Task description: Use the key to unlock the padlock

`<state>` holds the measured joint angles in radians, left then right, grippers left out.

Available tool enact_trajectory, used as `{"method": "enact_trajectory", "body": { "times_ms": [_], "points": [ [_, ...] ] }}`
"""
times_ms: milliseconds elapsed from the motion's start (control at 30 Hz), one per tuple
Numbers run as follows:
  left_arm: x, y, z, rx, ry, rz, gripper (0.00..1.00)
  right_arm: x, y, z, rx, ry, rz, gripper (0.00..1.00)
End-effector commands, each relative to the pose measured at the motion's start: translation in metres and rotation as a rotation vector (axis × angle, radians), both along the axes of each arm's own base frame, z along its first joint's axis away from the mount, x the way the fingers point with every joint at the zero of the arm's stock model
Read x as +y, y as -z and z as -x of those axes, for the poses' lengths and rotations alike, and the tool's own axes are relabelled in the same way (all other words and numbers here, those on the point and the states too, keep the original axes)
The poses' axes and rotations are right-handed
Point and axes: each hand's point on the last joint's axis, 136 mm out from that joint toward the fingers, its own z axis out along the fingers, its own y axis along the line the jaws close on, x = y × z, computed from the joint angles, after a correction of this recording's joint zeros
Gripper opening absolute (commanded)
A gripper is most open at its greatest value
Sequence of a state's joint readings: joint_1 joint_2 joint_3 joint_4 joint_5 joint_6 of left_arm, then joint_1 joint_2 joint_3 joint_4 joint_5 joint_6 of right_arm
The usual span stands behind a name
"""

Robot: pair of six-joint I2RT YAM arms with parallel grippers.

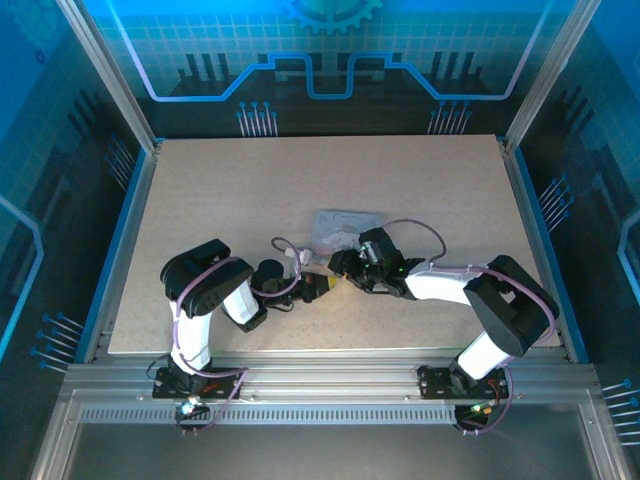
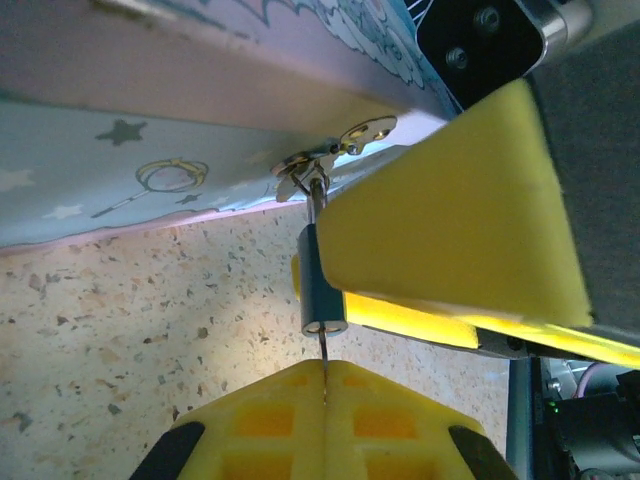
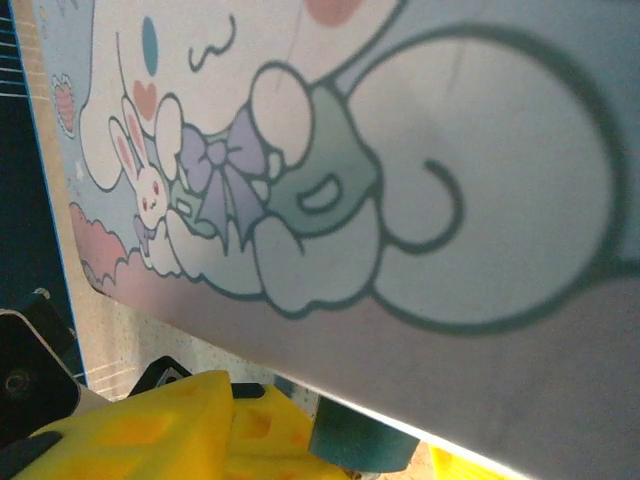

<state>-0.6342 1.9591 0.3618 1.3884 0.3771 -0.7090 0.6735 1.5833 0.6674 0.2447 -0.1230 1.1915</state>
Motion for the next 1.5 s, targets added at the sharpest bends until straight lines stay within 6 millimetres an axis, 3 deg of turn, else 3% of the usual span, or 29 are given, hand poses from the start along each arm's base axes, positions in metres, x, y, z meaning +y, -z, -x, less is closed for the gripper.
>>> {"method": "enact_trajectory", "body": {
  "times_ms": [0,233,467,567,767,867,1467],
  "points": [
    [-0.0031,-0.0075,0.0022,-0.012,0.001,0.017,0.00,-0.0002,0.0121,0.0085,0.046,0.016,0.032,0.42],
    [-0.0024,-0.0048,0.0053,-0.010,0.007,0.009,0.00,-0.0033,0.0136,0.0081,0.045,0.020,0.073,0.22],
    [-0.0006,-0.0075,0.0038,-0.028,-0.004,0.004,0.00,-0.0027,0.0147,0.0087,0.049,0.032,0.078,0.14],
    [-0.0008,-0.0098,0.0031,-0.034,-0.006,0.008,0.01,-0.0020,0.0152,0.0091,0.053,0.039,0.072,0.13],
    [-0.0015,-0.0133,0.0007,-0.029,-0.015,0.021,0.24,-0.0032,0.0162,0.0103,0.058,0.050,0.063,0.12],
    [-0.0014,-0.0135,0.0004,-0.024,-0.018,0.024,0.30,-0.0030,0.0153,0.0105,0.057,0.050,0.061,0.12],
    [-0.0044,-0.0105,-0.0001,-0.013,-0.007,0.026,0.21,-0.0032,0.0076,0.0108,0.046,0.054,0.043,0.12]
  ]
}}
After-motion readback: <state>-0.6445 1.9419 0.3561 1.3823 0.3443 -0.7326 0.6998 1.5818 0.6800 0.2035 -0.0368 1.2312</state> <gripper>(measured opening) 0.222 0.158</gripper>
